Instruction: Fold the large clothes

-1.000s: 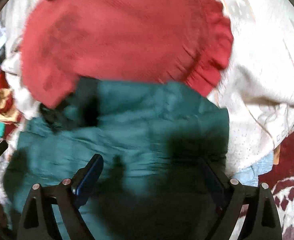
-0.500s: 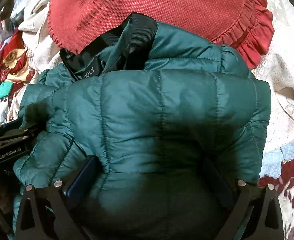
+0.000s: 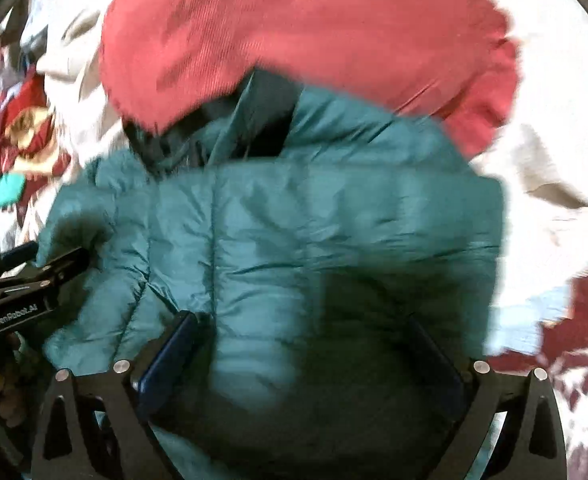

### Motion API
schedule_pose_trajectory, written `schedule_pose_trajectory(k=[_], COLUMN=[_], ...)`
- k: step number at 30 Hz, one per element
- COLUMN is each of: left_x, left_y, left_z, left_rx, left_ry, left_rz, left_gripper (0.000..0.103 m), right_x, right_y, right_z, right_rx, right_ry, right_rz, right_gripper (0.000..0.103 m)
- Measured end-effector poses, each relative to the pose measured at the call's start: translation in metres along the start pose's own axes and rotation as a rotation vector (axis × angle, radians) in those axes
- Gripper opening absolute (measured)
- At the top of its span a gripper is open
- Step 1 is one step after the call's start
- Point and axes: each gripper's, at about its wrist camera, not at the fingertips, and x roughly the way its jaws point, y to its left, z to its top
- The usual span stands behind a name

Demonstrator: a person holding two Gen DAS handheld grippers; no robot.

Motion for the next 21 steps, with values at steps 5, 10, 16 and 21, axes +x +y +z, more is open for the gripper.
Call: schedule_pose_trajectory(k=[5, 10, 16, 21], left_x=[-0.043, -0.066, -0.081, -0.101], left_y=[0.023, 0.069, 0.115, 0.122], left_z=[-0.014, -0.037, -0.079, -0.115], left_rx=[0.001, -0.046, -0.044, -0.077], left_ry=[-0.013, 0.035, 0.108, 0.117], left_rz=[-0.026, 0.010, 0.083, 0.097], left_gripper=[0.102, 0.102, 0.102, 0.102], right_x=[-0.079, -0.125, -0.153, -0.166], right_y=[-0.020, -0.050, -0.098, -0.115], right_z=[-0.030, -0.089, -0.146, -0.172], right_rx=[0.029, 0.032, 0.036, 0.056], right_ry=[-0.065, 0.029, 0.109, 0.106], right_rz=[-0.001, -0.027, -0.057, -0.024], right_gripper=[0.102, 0.102, 0.102, 0.102])
